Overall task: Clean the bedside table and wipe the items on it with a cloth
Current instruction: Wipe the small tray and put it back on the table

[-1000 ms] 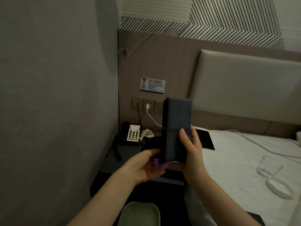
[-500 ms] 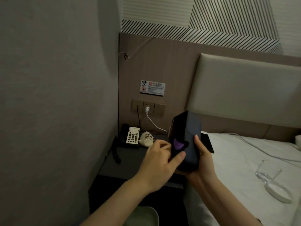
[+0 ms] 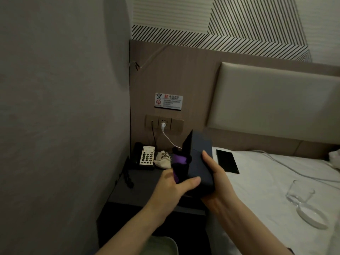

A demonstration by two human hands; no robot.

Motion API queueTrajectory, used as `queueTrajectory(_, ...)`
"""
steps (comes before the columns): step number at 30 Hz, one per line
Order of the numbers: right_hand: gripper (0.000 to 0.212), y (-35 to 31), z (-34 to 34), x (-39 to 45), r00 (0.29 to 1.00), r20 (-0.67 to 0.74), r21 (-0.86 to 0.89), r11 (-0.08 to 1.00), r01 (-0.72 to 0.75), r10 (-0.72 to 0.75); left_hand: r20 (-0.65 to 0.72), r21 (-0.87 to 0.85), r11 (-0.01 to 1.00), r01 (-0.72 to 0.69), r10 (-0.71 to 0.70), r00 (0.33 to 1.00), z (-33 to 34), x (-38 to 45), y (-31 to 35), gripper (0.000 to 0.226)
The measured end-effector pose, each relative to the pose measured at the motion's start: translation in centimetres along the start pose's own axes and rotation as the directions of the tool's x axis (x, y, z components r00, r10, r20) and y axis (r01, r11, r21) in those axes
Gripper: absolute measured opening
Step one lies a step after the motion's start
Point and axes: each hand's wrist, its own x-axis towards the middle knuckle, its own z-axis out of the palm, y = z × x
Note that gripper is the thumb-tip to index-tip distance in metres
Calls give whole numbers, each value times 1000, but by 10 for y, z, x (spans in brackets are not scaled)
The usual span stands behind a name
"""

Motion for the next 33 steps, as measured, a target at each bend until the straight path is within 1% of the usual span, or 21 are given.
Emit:
queueTrajectory(4, 42, -4, 5, -2, 1000, -20, -74, 997, 21, -23, -21, -98, 994, 38, -41, 999, 2, 4, 7, 13)
queueTrajectory(6, 39, -5, 5, -3, 1000, -17, -68, 997, 22, -24, -11, -127, 991, 31, -33, 999, 1, 4, 7, 18)
queueTrajectory(9, 40, -3, 6, -6, 1000, 9, -41, 999, 24, -24, -88, -251, 967, 43, -67, 994, -2, 4, 8, 32)
queueTrajectory(11, 43, 0, 5, -5, 1000, 26, -8, 1000, 16, -16, -147, -405, 912, 60, -130, 981, -7, 6, 9, 35)
queueTrajectory(13, 49, 3, 2, -5, 1000, 31, 18, 1000, -4, 3, -201, -513, 854, 82, -213, 956, -15, 7, 14, 29)
queueTrajectory(17, 61, 9, -7, -2, 999, -13, -19, 999, -35, 35, -328, -539, 831, 137, -357, 875, -35, 14, 23, 40)
queueTrajectory(19, 66, 11, -11, -3, 997, -22, -95, 993, -69, 68, -296, -608, 780, 145, -393, 870, -46, 16, 31, 38)
queueTrajectory(20, 69, 12, -13, -3, 997, -26, -152, 985, -82, 79, -298, -611, 781, 131, -380, 875, -50, 18, 36, 35)
queueTrajectory(21, 72, 13, -15, -4, 996, -35, -218, 972, -91, 85, -335, -575, 813, 95, -340, 879, -52, 20, 41, 32)
queueTrajectory(22, 73, 14, -17, -3, 996, -43, -277, 957, -90, 82, -397, -483, 875, 40, -260, 880, -52, 22, 45, 27)
queueTrajectory(23, 73, 15, -17, -4, 997, -40, -319, 944, -82, 73, -462, -328, 944, -32, -130, 877, -48, 24, 48, 21)
queueTrajectory(24, 70, 16, -17, -4, 998, -22, -350, 935, -61, 57, -488, -125, 987, -106, 32, 872, -41, 23, 53, 17)
queueTrajectory(25, 65, 17, -15, -4, 999, 5, -377, 926, -31, 36, -457, 77, 979, -191, 205, 865, -33, 22, 55, 20)
queueTrajectory(26, 60, 19, -13, -3, 999, 41, -400, 916, 13, 3, -354, 242, 933, -268, 342, 871, -25, 21, 53, 27)
queueTrajectory(27, 51, 21, -10, -3, 997, 70, -421, 905, 66, -40, -193, 384, 866, -320, 414, 889, -17, 21, 45, 36)
queueTrajectory(28, 40, 22, -8, -2, 990, 95, -454, 881, 134, -102, -11, 559, 757, -338, 414, 910, -11, 21, 36, 44)
queueTrajectory(29, 28, 23, -6, -2, 979, 106, -504, 840, 202, -172, 137, 750, 570, -335, 362, 922, -7, 22, 26, 46)
queueTrajectory(30, 24, 23, -5, -2, 966, 113, -554, 793, 254, -231, 228, 868, 373, -328, 287, 930, -7, 23, 17, 45)
queueTrajectory(31, 26, 23, -5, -3, 958, 122, -593, 755, 281, -261, 265, 907, 270, -323, 230, 937, -8, 24, 12, 45)
queueTrajectory(32, 29, 22, -6, -5, 955, 137, -606, 740, 292, -265, 261, 913, 270, -306, 188, 947, -10, 26, 11, 47)
queueTrajectory(33, 38, 21, -7, -7, 957, 143, -598, 749, 286, -252, 251, 903, 314, -293, 169, 953, -12, 29, 11, 47)
